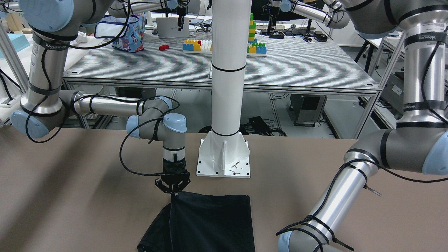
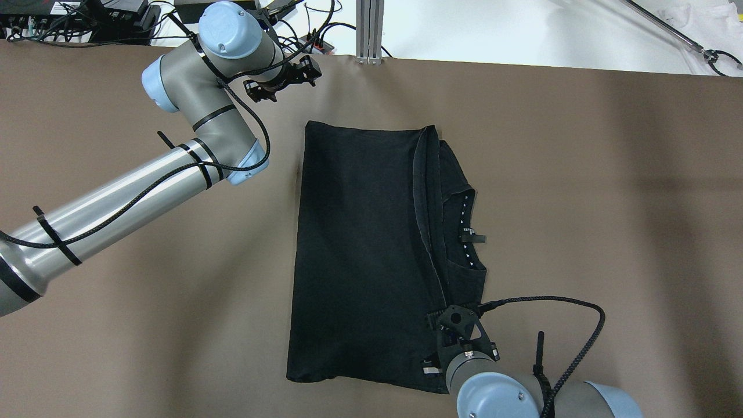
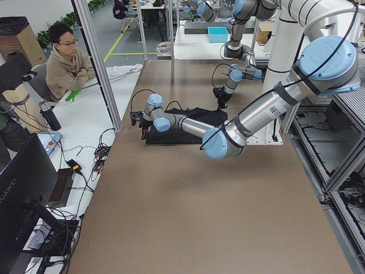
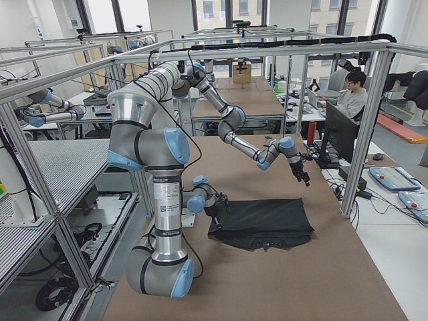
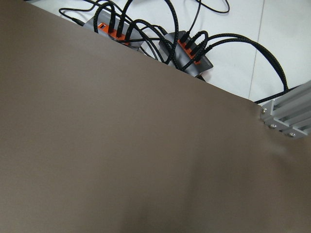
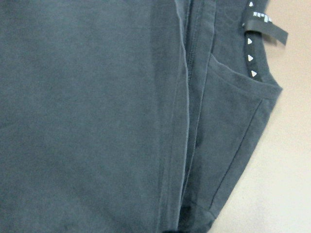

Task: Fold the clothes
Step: 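Move the right gripper along the folded edge toward the collar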

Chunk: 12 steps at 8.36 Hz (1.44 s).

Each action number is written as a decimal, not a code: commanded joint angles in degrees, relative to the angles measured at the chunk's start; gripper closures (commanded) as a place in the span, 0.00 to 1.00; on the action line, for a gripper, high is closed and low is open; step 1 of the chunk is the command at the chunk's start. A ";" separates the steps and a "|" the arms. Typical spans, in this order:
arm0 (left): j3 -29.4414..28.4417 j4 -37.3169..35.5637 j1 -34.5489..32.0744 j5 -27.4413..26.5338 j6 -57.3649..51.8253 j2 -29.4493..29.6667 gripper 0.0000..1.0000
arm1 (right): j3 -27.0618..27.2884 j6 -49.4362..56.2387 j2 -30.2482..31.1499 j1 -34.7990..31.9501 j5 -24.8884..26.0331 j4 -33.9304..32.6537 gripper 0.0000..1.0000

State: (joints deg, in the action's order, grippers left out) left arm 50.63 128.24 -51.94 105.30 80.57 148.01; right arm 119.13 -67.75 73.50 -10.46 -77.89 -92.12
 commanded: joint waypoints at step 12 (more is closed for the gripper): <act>2.19 -0.18 0.00 0.43 1.86 -1.05 0.00 | -21.04 18.17 -8.37 -17.04 -7.88 15.22 0.05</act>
State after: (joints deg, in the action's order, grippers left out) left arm 52.72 128.06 -52.03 105.84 82.20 146.99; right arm 99.99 -53.89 64.93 -24.03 -81.29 -78.44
